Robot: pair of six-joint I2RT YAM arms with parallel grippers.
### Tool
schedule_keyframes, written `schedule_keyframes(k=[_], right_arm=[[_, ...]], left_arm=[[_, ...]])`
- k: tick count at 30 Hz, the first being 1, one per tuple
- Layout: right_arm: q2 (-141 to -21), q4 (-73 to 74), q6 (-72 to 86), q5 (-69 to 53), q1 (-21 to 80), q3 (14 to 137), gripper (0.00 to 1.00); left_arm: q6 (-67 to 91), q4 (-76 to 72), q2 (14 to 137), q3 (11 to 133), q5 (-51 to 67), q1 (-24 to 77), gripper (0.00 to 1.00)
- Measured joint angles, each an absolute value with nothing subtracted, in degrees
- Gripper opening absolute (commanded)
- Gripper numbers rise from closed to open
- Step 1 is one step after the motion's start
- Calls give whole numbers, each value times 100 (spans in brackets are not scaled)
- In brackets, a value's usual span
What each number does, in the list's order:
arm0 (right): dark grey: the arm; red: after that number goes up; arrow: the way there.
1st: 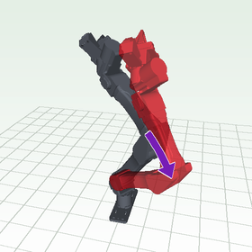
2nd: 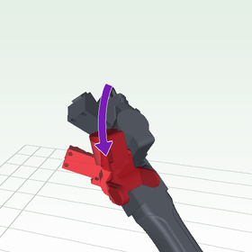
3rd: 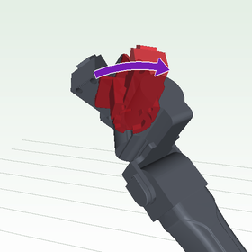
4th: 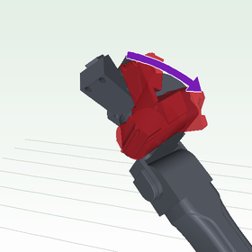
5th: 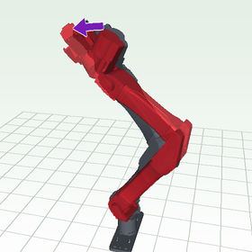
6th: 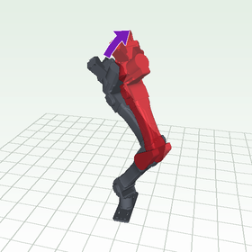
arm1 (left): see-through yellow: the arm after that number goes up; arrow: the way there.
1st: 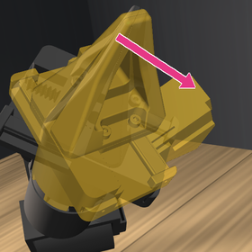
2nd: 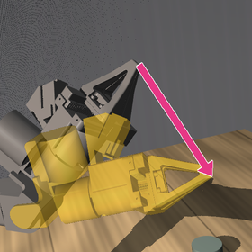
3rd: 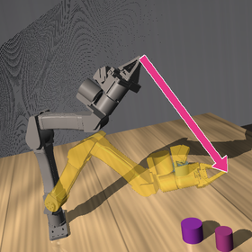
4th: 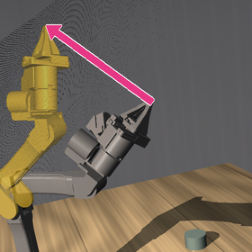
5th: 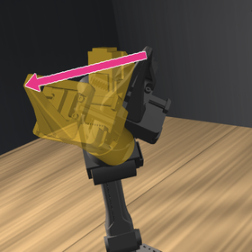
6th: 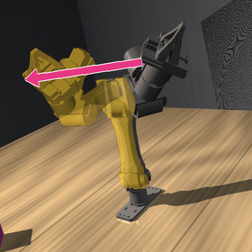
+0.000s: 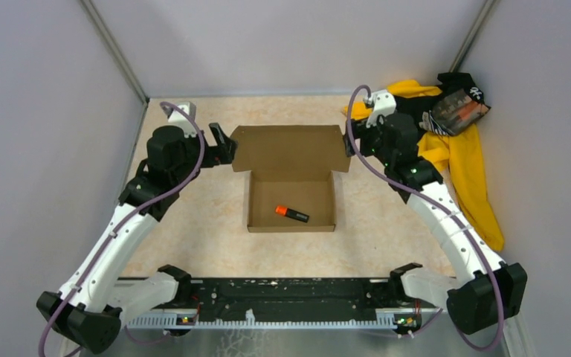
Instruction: Fold the paper box
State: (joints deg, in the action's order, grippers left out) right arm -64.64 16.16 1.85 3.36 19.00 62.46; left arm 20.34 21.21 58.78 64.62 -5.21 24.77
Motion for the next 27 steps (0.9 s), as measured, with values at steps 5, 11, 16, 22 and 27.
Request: schedule_keyframes(k=[5, 11, 16, 22, 27], right_arm=[[-6228, 1282, -252, -80, 1909, 5653, 80], [-6202, 1031, -593, -141, 1907, 5546, 82], [-6173, 928, -657, -161, 1907, 5535, 83], [-5920, 1072, -729, -318, 1907, 5500, 84], [-5883, 1247, -845, -635, 1907, 5518, 78]], left_arm=[[2128, 2185, 5328, 5561, -893, 2477, 96], [2187, 2060, 5011, 4950, -1033, 2477, 95], [2202, 1870, 5046, 4753, -1118, 2477, 96], [2115, 1533, 5341, 4801, -1107, 2477, 96], [1940, 1441, 5929, 5037, -934, 2477, 97]])
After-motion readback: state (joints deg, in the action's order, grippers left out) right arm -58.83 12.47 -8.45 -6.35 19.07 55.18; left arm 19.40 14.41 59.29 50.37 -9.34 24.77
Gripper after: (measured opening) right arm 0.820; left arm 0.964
